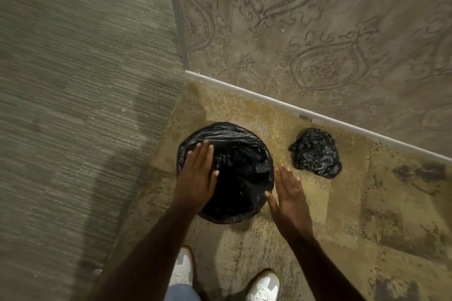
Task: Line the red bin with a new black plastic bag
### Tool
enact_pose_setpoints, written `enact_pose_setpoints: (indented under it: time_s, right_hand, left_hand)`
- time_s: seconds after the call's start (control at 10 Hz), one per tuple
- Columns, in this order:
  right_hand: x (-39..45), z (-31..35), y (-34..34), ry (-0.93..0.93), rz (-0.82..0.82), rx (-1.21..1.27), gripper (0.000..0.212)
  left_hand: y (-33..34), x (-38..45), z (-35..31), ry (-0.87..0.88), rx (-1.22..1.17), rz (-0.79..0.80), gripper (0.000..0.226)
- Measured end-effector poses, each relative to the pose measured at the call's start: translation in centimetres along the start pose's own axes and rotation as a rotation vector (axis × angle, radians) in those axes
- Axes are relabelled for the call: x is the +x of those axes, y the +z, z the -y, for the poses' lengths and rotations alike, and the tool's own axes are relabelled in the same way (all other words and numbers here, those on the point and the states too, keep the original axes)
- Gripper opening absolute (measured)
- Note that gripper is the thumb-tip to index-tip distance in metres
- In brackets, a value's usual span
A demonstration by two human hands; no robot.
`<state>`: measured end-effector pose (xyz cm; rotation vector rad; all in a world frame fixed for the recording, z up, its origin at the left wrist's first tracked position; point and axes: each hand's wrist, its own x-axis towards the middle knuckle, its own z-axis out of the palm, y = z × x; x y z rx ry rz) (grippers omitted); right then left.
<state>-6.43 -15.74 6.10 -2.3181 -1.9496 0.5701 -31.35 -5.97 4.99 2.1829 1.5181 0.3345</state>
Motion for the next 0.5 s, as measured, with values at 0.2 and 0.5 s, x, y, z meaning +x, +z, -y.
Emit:
enact_pose_setpoints:
  time_s: [0.2, 0.5]
  right_hand:
    - [4.7, 4.0, -10.5, 0.049, -0.278, -0.037, 0.067]
    - [6.8, 9.6, -47.7, -0.054, -0.69, -0.157, 0.074]
  left_hand:
    - [-8.1, 6.4, -7.0, 0.303, 0.176, -0.115, 0.061]
    - [-42.0, 17.4, -24.1, 0.491, 0.24, -0.623, 0.065]
